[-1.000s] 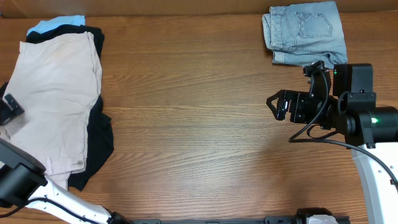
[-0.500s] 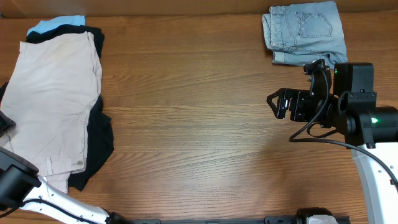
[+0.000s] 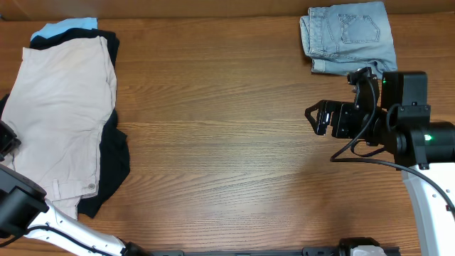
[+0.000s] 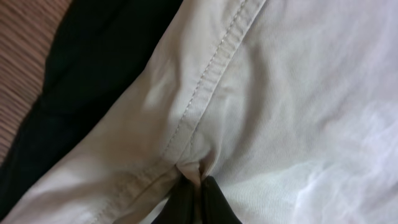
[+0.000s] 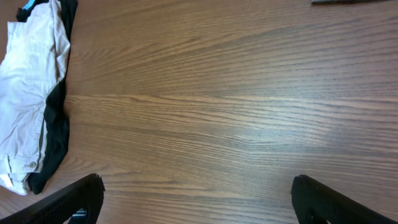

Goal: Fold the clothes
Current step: 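Grasp the beige shorts with the left gripper and pull them onto the table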

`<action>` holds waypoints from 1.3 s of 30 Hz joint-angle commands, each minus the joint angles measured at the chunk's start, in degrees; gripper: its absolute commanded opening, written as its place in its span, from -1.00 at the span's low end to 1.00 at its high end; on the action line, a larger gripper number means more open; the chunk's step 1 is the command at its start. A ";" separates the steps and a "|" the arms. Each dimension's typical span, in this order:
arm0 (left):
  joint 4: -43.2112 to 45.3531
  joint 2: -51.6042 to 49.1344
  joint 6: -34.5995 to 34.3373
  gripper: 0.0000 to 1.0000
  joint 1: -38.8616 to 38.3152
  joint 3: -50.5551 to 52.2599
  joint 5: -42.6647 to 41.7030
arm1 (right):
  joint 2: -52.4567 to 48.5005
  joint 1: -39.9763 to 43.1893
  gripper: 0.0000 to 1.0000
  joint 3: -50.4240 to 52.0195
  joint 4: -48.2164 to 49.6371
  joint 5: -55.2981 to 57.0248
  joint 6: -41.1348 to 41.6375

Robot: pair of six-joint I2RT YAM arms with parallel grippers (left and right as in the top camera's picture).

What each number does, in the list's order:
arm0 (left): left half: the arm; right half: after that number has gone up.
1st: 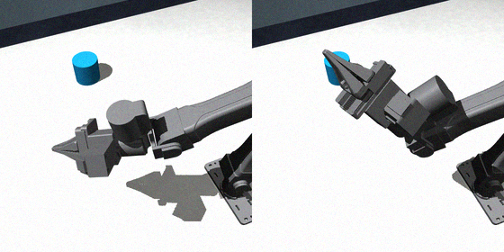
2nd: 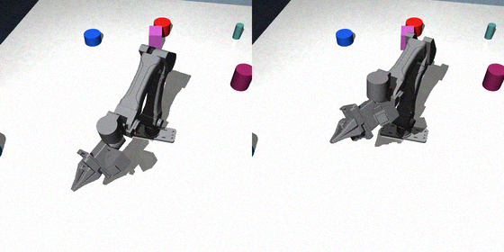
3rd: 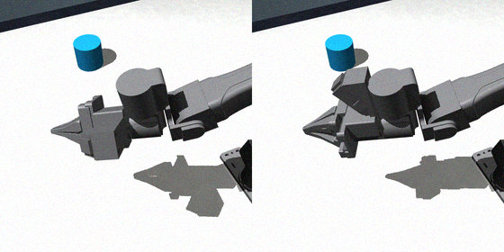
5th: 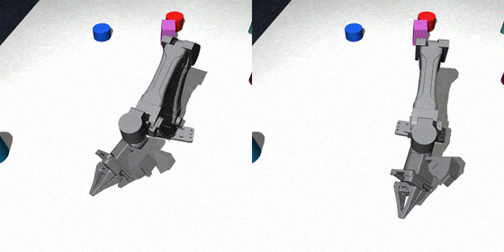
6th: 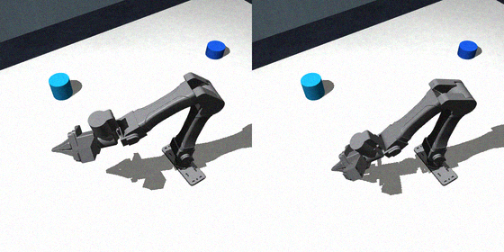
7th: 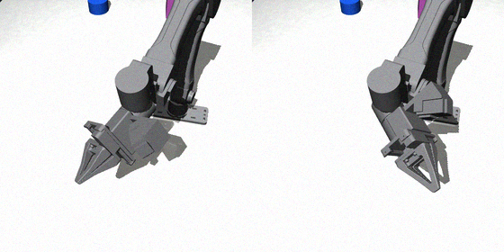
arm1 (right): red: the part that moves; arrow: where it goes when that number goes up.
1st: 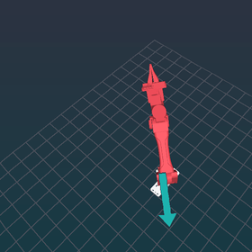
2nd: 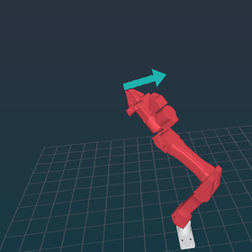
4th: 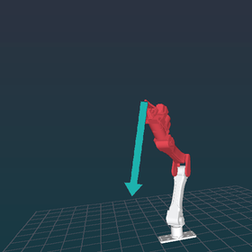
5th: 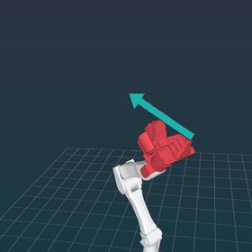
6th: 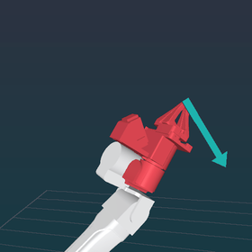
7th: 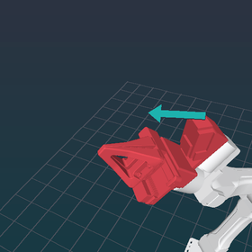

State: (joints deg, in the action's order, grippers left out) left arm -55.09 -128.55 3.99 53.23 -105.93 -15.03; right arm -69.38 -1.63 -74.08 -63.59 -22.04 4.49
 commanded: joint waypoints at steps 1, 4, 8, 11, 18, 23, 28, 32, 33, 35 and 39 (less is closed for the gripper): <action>-1.53 -0.37 -4.42 -0.92 -0.44 -1.22 -5.42 | 0.24 -0.13 1.00 -1.27 1.09 0.35 0.15; -2.05 0.42 -4.42 -0.92 -0.63 -1.36 -14.40 | 0.24 -0.13 1.00 -1.27 2.29 0.33 0.17; -4.94 2.89 -3.69 -0.92 -2.21 -1.70 -32.11 | 0.26 -0.13 1.00 -1.29 3.15 0.35 0.17; -8.44 5.86 -0.02 -0.92 -4.98 -1.70 -40.79 | 0.26 -0.13 1.00 -1.36 3.80 0.33 0.17; -12.57 17.55 2.47 -0.92 -15.10 -1.70 -40.68 | 0.66 -0.13 0.99 -2.54 3.74 0.07 0.24; -10.27 27.26 2.21 -0.92 -23.91 -1.73 -38.10 | 1.57 -0.13 0.99 -2.60 3.28 -0.09 1.73; -8.94 33.46 1.97 -0.92 -36.79 -1.73 -32.30 | 2.29 -0.07 0.93 -2.60 1.27 -0.02 2.03; -8.94 33.29 1.97 -0.92 -46.53 -1.70 -30.71 | 3.37 2.29 0.93 -2.62 -0.22 -0.07 4.17; -8.87 32.72 1.97 -0.92 -50.47 -1.70 -28.65 | 4.09 4.20 0.93 -2.62 -0.85 -0.07 4.55; -8.41 31.71 1.51 -0.92 -55.69 -1.70 -25.40 | 5.27 7.21 0.93 -2.62 -1.46 -0.07 4.55; -6.49 28.61 -0.04 -0.92 -65.09 -1.70 -21.11 | 7.74 13.81 0.95 -2.62 -1.73 -0.11 4.55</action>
State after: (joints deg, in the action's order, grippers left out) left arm -63.02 -97.65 4.69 -4.91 -106.34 -39.59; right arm -64.73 7.57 -74.67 -65.45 -22.26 8.38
